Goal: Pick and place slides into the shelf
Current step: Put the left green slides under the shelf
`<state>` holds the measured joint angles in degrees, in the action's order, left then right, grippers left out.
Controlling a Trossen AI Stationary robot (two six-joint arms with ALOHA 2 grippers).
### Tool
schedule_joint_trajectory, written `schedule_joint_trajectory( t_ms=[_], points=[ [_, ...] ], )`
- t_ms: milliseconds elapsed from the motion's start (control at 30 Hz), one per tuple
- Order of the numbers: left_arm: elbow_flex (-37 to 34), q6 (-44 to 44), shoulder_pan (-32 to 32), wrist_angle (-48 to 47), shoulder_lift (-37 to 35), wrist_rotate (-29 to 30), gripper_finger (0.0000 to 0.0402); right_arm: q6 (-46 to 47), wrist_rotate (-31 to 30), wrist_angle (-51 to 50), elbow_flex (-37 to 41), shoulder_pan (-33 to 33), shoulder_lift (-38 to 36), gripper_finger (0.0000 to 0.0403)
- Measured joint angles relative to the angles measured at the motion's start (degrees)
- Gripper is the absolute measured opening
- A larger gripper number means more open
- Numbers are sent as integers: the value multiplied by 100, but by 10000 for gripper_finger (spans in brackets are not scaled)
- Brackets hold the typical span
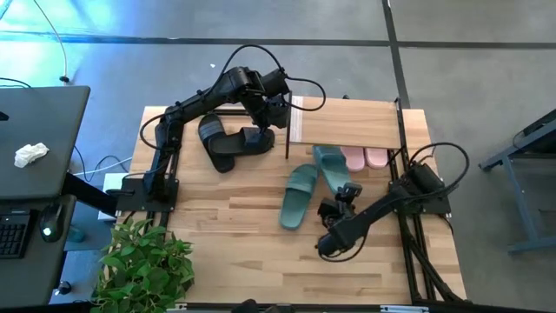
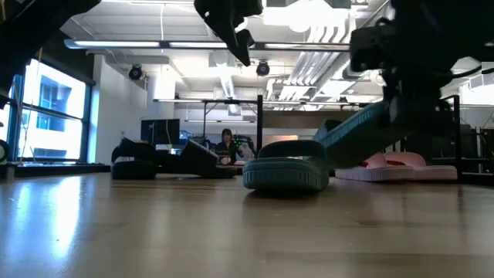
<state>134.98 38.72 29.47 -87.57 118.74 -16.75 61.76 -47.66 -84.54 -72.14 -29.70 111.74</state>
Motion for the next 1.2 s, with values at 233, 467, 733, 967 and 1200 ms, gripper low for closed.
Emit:
schedule_joint_trajectory(
  t_ms=[233, 467, 733, 967, 1200],
  points=[
    [0, 0, 0, 0, 1, 0, 347, -22, -287, 164, 0, 500, 0, 31],
    [0, -2, 0, 0, 0, 0, 347, -233, -312, 304, 0, 1071, 0, 31],
    [0, -2, -2, -9, 1, -2, 347, -1111, -460, 1022, 0, 1661, 0, 31],
    [0, -4, -2, -59, 0, -4, 347, -1733, -384, 1478, 70, 2050, -4, 31],
    [-1, -13, -1, -66, 1, -4, 347, -2308, -225, 2416, 487, 2259, -45, 30]
  ],
)
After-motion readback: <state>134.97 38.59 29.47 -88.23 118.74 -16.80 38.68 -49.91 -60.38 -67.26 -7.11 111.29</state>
